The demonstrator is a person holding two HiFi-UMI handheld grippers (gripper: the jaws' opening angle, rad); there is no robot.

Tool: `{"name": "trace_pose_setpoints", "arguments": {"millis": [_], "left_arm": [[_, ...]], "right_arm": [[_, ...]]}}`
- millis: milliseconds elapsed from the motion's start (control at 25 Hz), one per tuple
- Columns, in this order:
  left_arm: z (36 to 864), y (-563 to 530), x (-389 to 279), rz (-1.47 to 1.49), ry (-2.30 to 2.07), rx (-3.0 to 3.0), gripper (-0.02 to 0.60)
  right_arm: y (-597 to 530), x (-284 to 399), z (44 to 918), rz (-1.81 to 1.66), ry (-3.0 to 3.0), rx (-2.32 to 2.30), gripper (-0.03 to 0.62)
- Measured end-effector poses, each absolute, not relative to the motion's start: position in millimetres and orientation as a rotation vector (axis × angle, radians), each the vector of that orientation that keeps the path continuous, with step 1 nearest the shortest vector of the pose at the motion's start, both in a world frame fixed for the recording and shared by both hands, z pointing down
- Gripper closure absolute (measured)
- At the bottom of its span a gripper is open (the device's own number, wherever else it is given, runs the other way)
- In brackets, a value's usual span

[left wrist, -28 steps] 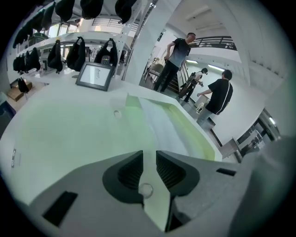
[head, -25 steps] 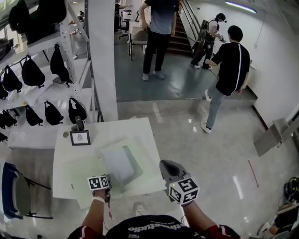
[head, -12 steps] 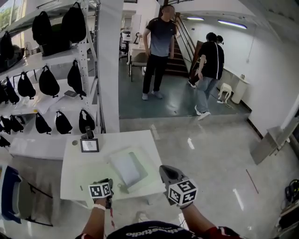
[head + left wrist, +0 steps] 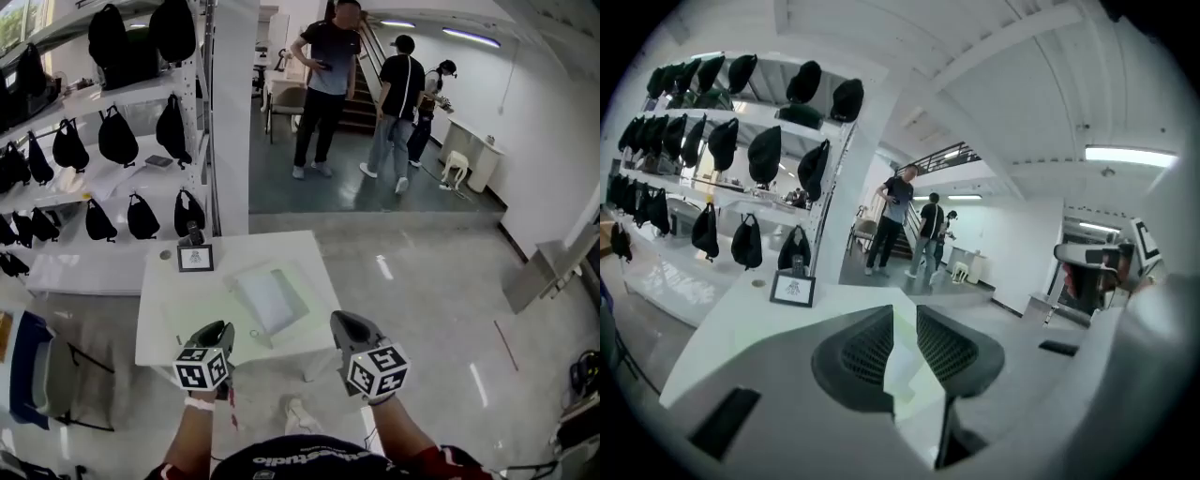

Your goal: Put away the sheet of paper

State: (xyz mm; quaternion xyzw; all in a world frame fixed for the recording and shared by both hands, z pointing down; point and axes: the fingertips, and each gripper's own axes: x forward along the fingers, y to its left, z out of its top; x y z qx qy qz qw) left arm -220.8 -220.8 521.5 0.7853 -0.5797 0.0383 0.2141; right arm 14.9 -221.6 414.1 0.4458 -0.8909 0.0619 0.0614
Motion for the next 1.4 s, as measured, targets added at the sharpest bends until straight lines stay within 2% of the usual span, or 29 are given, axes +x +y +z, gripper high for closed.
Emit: {"name": "trace_pose_setpoints", "arguments": {"millis": [480, 720, 1040, 1400], "left_arm": [[420.8, -156.9, -221.0, -0.040, -1.706, 2.399, 0.506], [386.7, -142.1, -214.2, -0.062, -1.796, 2.466, 0.531], [366.0, -125.4, -216.8, -0.119, -1.877, 2.445, 0.572], [358.1, -96.9, -200.4, -0.097, -1.895, 2.454, 0.575]], "right_arm": [[-169.7, 21.6, 396.7, 0.177, -2.681, 1.466, 0.590], [-160.9, 28.3, 383.4, 0.142, -2.698, 1.473, 0.590], [-151.6, 34.2, 371.4, 0.116, -2.740, 1.453, 0.591], [-123.4, 63.4, 362.8, 0.107, -2.751, 1.480, 0.591]]}}
